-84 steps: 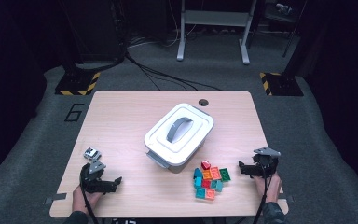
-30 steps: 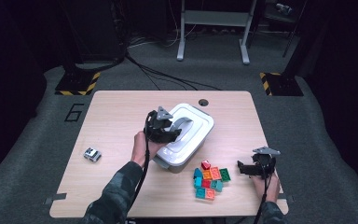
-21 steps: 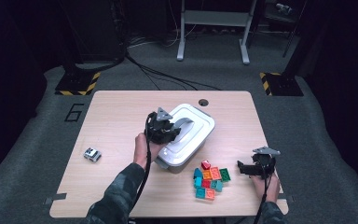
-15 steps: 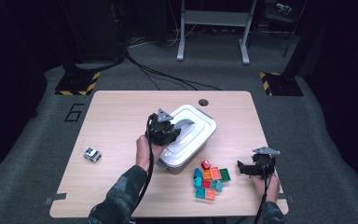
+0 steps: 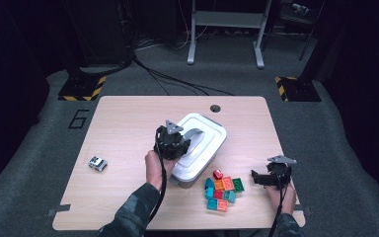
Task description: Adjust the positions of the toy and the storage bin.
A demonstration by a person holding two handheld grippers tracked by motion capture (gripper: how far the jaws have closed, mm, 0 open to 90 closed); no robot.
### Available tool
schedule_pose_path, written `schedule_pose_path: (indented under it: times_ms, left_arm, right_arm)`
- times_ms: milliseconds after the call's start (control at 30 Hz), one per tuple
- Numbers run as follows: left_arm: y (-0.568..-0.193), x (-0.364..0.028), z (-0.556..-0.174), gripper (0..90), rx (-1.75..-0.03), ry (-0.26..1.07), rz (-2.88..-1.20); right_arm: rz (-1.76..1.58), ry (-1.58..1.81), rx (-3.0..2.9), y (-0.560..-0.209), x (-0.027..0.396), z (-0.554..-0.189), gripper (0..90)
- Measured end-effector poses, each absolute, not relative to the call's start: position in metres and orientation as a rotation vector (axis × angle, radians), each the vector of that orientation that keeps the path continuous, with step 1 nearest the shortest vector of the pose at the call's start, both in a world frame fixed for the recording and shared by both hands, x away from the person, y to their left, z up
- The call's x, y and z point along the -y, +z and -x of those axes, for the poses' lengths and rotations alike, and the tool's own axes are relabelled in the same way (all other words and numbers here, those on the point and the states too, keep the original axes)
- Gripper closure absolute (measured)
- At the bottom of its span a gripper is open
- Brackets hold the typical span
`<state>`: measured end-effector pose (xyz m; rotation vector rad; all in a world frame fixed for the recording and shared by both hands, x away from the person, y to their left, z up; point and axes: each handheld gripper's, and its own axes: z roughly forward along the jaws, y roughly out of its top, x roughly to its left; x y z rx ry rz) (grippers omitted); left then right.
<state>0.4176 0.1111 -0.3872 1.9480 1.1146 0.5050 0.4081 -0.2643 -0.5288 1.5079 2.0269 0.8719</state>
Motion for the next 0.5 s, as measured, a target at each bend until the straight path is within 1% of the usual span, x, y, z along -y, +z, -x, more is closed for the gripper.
schedule_pose_path:
  times_ms: [200,500]
  left_arm:
    - [-0.3869,-0.1108,-0.4091,67.1,-1.127,0.502,-1.942]
    - [-0.3862,-0.1114,-0.4082,67.1,-1.101,0.509,-1.942]
  right_arm:
    - [-1.51,0.872,-2.026,-0.5288,0.2642,-0.4081,2.5]
    - [-1.507,0.867,-2.027,-0.5288,0.2646,-0.408,2.5]
